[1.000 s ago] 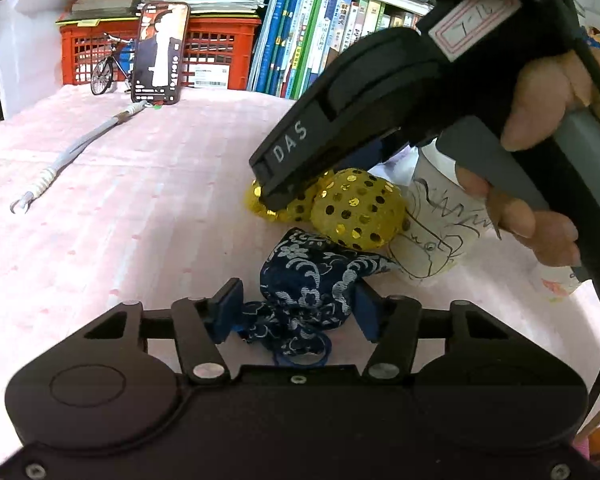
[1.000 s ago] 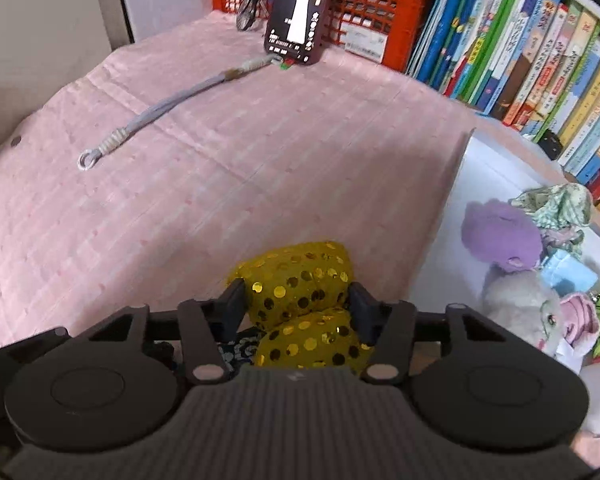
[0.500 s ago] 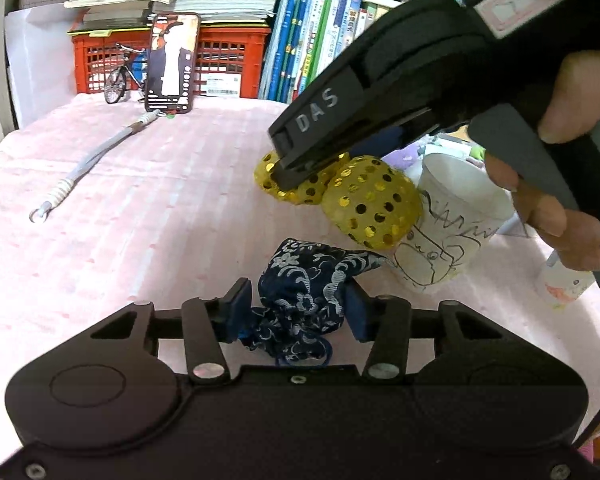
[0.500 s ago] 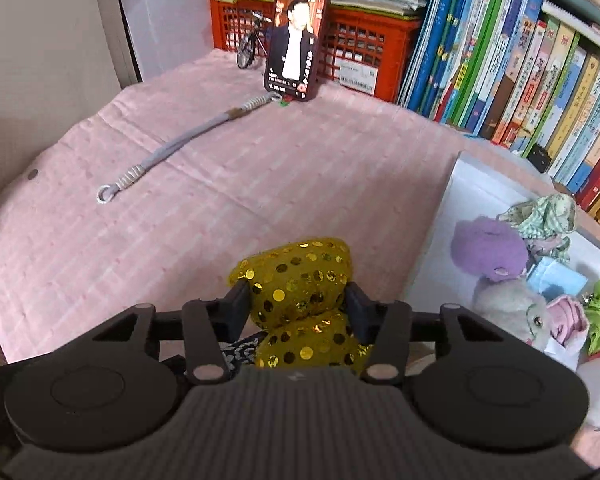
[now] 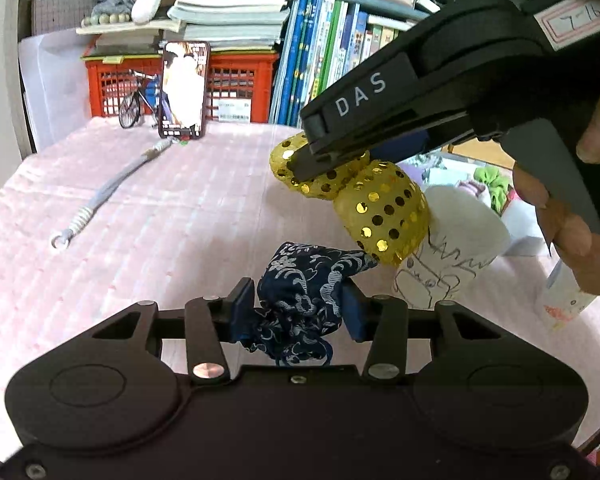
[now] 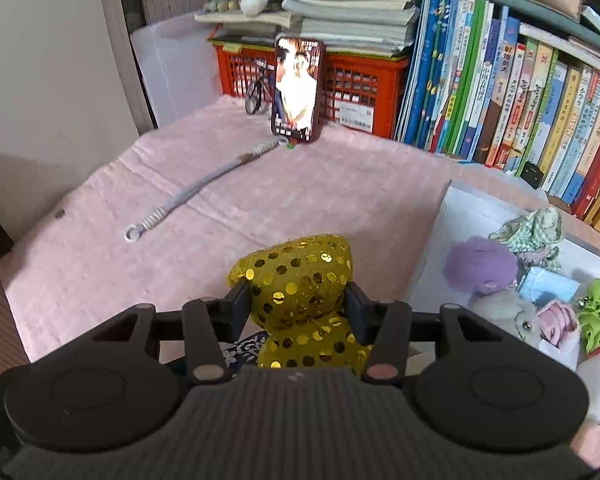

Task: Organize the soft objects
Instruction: 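Carry the floral pouch with the left gripper while the right gripper carries the gold bow over the box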

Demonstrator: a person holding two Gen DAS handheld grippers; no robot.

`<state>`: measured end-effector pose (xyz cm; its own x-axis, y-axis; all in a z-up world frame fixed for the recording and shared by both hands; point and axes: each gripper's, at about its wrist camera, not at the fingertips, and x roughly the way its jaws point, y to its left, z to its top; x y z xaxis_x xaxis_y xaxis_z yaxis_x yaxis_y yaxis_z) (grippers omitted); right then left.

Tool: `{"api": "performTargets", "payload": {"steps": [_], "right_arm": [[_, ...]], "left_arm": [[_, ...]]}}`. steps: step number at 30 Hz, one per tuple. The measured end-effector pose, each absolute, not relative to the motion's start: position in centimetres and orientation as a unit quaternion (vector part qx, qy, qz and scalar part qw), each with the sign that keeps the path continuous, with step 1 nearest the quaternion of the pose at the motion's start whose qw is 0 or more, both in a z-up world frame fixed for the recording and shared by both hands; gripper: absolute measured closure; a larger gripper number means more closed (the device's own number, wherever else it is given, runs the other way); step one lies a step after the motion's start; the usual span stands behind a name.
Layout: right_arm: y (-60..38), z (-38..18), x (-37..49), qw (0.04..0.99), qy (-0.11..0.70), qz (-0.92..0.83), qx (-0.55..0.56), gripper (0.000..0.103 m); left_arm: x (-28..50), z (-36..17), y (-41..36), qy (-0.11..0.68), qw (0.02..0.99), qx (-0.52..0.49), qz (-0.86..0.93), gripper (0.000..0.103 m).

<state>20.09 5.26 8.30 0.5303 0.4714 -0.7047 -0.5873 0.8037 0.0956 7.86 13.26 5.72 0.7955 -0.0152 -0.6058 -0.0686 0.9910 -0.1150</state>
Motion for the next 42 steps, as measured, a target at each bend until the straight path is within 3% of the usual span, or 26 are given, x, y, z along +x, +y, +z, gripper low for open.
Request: {"api": "performTargets", "payload": {"steps": [42], "right_arm": [[-5.7, 11.6, 21.3, 0.917, 0.320, 0.235, 0.036, 0.049]], "left_arm": [[12.9, 11.8, 8.9, 0.276, 0.960, -0.047, -0.021, 0.061]]}}
